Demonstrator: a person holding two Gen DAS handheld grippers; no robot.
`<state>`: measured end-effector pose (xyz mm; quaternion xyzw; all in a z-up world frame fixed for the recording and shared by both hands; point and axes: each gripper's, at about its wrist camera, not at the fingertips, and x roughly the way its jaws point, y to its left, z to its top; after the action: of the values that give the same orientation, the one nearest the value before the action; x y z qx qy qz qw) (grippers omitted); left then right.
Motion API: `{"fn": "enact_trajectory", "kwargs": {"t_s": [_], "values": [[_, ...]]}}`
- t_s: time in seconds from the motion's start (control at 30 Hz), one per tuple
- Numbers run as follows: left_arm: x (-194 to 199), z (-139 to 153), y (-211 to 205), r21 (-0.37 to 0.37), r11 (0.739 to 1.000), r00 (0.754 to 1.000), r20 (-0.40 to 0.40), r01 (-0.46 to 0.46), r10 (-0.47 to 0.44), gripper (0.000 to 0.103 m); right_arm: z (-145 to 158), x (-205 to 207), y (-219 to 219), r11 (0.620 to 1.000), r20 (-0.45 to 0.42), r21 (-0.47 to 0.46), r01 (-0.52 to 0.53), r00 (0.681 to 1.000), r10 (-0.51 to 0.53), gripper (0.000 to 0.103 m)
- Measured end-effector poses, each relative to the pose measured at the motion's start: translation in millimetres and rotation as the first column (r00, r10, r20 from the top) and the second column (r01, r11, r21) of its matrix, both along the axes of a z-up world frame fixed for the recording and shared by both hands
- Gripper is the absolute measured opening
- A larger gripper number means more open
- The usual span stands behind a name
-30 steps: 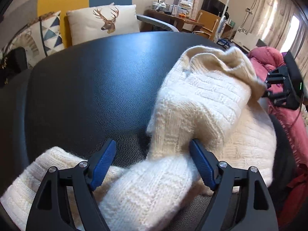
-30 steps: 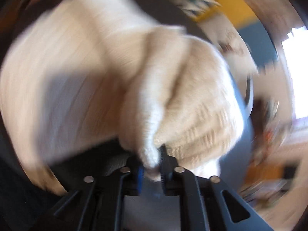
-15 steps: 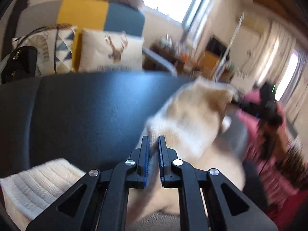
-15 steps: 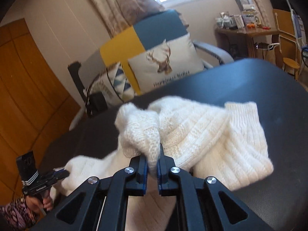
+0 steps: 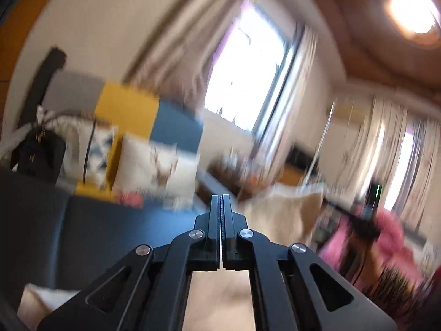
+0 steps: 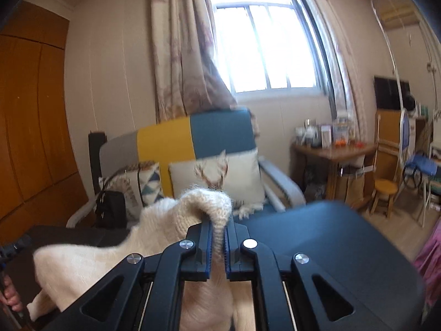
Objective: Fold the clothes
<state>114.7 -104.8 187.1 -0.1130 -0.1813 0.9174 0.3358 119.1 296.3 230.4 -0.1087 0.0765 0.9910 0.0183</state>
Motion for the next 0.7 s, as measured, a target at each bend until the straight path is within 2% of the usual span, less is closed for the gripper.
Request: {"fn": "enact_trajectory", "kwargs": {"t_s": [0.1, 0.17, 0.2, 0.23, 0.27, 0.3, 0.33, 0.47, 0.6, 0.7], "values": [[2.5, 32.1, -11.0, 0.054, 0.998, 0.997, -0.069, 0.027, -0.023, 0.000, 44.0, 10.2, -19.0, 0.997, -0.088, 0.067, -0.034, 0.995, 0.040, 0.005], [-2.7, 33.0, -1.4, -0.028, 0.998, 0.998, -0.039, 0.055, -0.056, 0.001, 59.3, 13.6, -32.1, 0.993, -0.113, 0.104, -0.060, 0.991, 0.071, 0.005], [-6.8, 26.3, 6.7, -0.069, 0.995, 0.997, -0.003, 0.078, -0.079, 0.009, 65.9, 15.2, -38.2, 0.990, -0.124, 0.120, -0.072, 0.988, 0.087, 0.005], [-11.9, 15.8, 14.5, -0.107, 0.989, 0.994, 0.040, 0.105, -0.102, 0.030, 68.6, 17.0, -42.1, 0.989, -0.127, 0.122, -0.083, 0.987, 0.098, 0.005], [-18.1, 1.1, 23.5, -0.151, 0.982, 0.991, 0.083, 0.115, -0.104, 0.041, 68.0, 19.4, -44.6, 0.989, -0.125, 0.117, -0.091, 0.987, 0.105, 0.005], [-24.5, -13.7, 32.4, -0.194, 0.973, 0.987, 0.125, 0.126, -0.103, 0.065, 65.8, 22.4, -46.3, 0.989, -0.120, 0.113, -0.095, 0.987, 0.108, 0.005], [-33.9, -29.2, 40.8, -0.222, 0.964, 0.980, 0.167, 0.147, -0.111, 0.074, 63.1, 25.4, -46.7, 0.989, -0.113, 0.109, -0.098, 0.987, 0.110, 0.005], [-78.2, -80.1, 79.2, -0.295, 0.925, 0.933, 0.335, 0.238, -0.133, 0.075, 52.0, 46.8, -43.4, 0.989, -0.103, 0.100, -0.109, 0.988, 0.119, 0.005], [-123.4, -109.0, 120.8, -0.329, 0.872, 0.894, 0.386, 0.362, -0.226, 0.075, 44.4, 73.9, -40.4, 0.982, -0.116, 0.147, -0.115, 0.984, 0.133, 0.005], [-151.2, -132.6, 153.5, -0.243, 0.802, 0.783, 0.487, 0.546, -0.386, 0.075, 39.7, 89.0, -32.5, 0.983, -0.125, 0.138, -0.123, 0.982, 0.140, 0.005]]}}
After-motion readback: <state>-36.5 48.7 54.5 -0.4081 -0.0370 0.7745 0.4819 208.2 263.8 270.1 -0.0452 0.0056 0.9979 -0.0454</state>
